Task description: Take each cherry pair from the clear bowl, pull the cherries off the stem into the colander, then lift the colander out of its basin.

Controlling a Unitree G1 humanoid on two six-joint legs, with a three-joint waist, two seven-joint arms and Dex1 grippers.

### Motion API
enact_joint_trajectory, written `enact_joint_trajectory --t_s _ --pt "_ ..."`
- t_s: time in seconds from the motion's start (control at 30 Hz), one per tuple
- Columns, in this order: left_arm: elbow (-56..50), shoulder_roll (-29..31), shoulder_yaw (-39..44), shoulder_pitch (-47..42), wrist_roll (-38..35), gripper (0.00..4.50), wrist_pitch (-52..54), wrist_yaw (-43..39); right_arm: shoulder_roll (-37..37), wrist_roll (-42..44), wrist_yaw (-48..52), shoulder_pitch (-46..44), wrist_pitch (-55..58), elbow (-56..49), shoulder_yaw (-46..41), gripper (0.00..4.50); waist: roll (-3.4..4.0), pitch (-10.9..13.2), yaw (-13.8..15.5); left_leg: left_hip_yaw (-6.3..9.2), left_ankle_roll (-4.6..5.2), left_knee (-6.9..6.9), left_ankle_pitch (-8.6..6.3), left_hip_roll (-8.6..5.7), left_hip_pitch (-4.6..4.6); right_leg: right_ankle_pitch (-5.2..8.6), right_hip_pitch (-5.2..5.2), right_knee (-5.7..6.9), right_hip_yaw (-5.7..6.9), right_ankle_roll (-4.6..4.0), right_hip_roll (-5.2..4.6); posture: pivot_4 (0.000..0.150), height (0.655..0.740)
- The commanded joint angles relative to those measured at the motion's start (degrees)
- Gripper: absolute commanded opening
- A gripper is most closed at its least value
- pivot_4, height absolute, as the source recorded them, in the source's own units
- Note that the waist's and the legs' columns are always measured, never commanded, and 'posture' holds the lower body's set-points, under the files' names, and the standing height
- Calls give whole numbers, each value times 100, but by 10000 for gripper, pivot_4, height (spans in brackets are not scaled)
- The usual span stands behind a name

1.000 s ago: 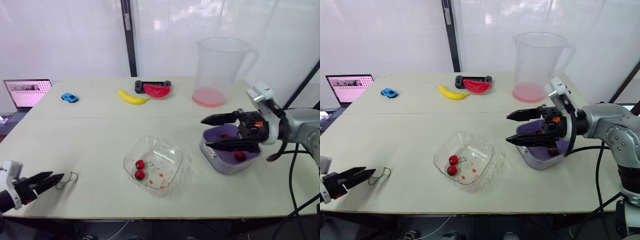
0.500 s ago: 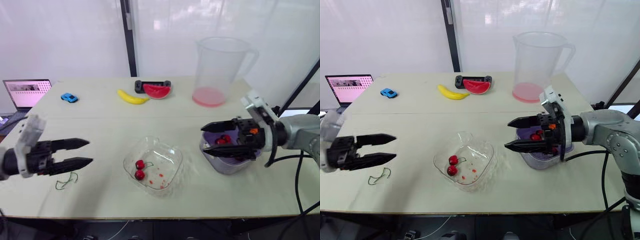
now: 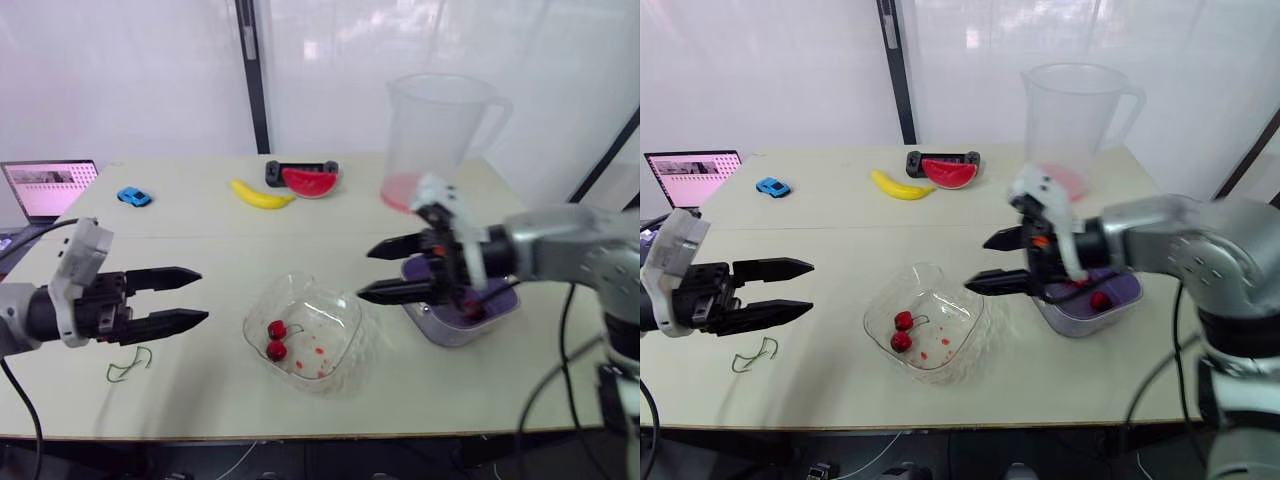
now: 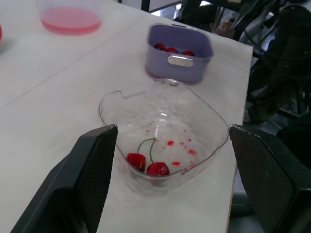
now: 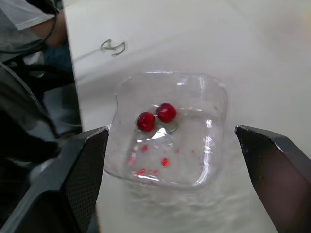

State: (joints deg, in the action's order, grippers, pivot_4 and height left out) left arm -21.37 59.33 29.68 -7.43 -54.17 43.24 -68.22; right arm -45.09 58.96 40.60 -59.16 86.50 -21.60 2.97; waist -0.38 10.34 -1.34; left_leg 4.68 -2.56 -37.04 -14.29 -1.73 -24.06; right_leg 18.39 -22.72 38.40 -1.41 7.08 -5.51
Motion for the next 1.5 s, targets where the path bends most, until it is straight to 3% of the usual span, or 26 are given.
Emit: enact_joint_trajectory --t_s 0.03,0.27,0.47,0.7,0.9,1.3,1.4,1.5 --pt "-182 -35 70 -3 58 38302 -215 43 470 398 -524 -438 599 473 273 45000 0 0 19 -1 0 2 0 0 -1 0 -2 0 0 0 -1 1500 7400" --pt "-181 -121 161 230 230 38302 -451 7 1618 689 -1973 -371 600 1444 1023 45000 -3 -2 9 -2 -1 -3 0 -4 -8 -1 -7 4 1 0 -3 1500 7400" --pt "-79 -132 213 422 414 38302 -627 -17 2678 146 -2964 -64 600 1957 993 45000 -3 -2 -63 0 -2 -2 1 -4 -8 -1 -14 16 1 -1 1 1500 7400" --pt "3 -130 192 466 492 38302 -724 -8 3243 -346 -3337 222 600 2037 1026 45000 -3 -2 -129 2 -2 0 1 -7 -8 -1 -19 27 2 -1 1 1500 7400" --pt "35 -141 121 420 516 38302 -752 25 3356 -882 -3033 325 505 1808 1419 45000 -3 -2 -132 1 -2 1 1 -9 -8 -1 -37 58 0 0 1 1500 7400" --pt "135 -162 92 412 612 38302 -812 -24 2832 -1780 -1945 -69 -273 1113 2377 45000 -2 -2 -130 4 -2 0 1 -28 -8 -1 -40 59 -1 0 -2 1500 7400" --pt "154 -176 61 399 639 39078 -838 -34 2886 -1920 -1783 -14 -333 1160 2475 35155 -2 -2 -132 4 -2 1 1 -28 -8 -1 -41 59 -1 0 -2 1500 7400" --pt "173 -180 38 398 653 39078 -867 -43 2879 -2067 -1613 21 -404 1186 2634 21026 -2 -2 -129 5 -2 1 1 -28 -8 -1 -41 59 -1 -1 -2 1500 7400"
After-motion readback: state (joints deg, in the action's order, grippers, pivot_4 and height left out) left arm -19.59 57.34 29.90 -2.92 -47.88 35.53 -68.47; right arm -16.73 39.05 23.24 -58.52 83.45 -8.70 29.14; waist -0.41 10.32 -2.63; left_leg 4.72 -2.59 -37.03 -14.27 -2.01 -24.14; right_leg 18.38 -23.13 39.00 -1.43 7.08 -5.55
